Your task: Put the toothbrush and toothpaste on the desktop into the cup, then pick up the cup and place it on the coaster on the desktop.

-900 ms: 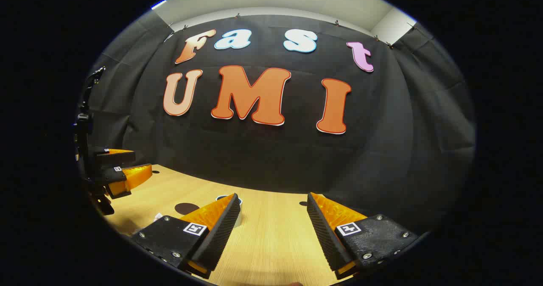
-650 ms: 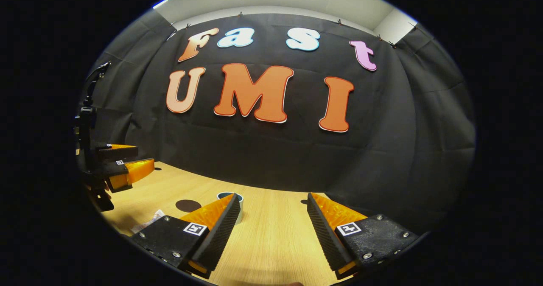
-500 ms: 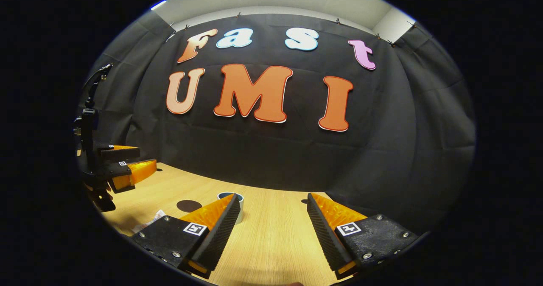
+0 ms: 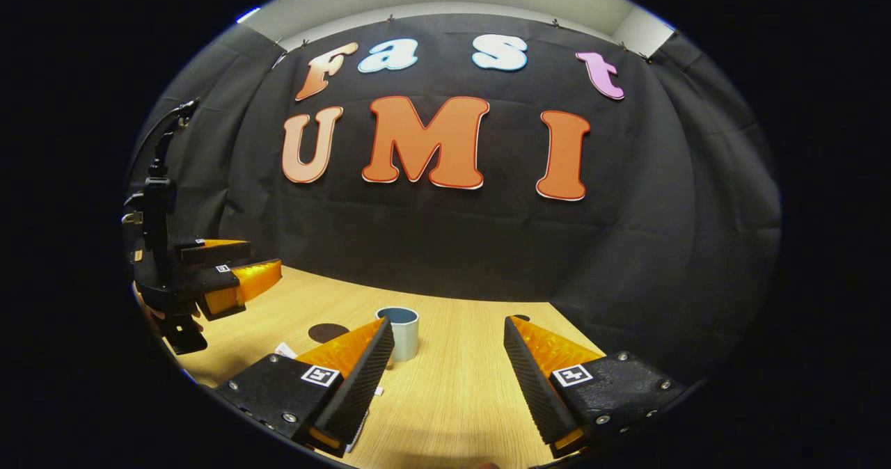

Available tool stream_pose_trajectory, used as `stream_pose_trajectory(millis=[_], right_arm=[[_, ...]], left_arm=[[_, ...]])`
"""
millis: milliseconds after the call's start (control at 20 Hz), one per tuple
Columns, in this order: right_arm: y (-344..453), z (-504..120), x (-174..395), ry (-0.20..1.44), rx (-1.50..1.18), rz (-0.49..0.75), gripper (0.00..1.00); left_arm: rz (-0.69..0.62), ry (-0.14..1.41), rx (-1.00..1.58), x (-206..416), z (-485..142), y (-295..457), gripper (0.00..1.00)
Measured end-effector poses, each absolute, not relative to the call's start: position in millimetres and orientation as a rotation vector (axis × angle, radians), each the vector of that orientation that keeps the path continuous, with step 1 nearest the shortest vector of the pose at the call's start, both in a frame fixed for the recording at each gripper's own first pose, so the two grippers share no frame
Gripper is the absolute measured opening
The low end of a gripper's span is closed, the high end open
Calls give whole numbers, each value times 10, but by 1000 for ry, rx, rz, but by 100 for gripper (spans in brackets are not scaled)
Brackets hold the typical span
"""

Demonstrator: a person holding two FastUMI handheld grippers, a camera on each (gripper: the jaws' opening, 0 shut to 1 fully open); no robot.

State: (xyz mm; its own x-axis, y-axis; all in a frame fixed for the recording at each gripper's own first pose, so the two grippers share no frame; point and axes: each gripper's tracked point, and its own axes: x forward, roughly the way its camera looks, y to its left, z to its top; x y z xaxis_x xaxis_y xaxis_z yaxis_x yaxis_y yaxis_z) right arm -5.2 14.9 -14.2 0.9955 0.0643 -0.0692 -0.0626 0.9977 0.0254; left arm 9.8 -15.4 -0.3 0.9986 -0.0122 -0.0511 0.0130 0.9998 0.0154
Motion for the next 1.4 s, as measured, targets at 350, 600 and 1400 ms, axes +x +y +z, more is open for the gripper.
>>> stream_pose_trajectory(millis=[350,600,1400], right_arm=[[281,-260,-29,173,49,94,95],[318,-486,-2,285,77,86,91],[1051,-1240,-182,681,79,225,74]], left_arm=[[-28,151,36,135,-203,-159,100],[-71,266,31,122,-453,-253,100],[-124,774,-45,-294,-1487,-180,97]])
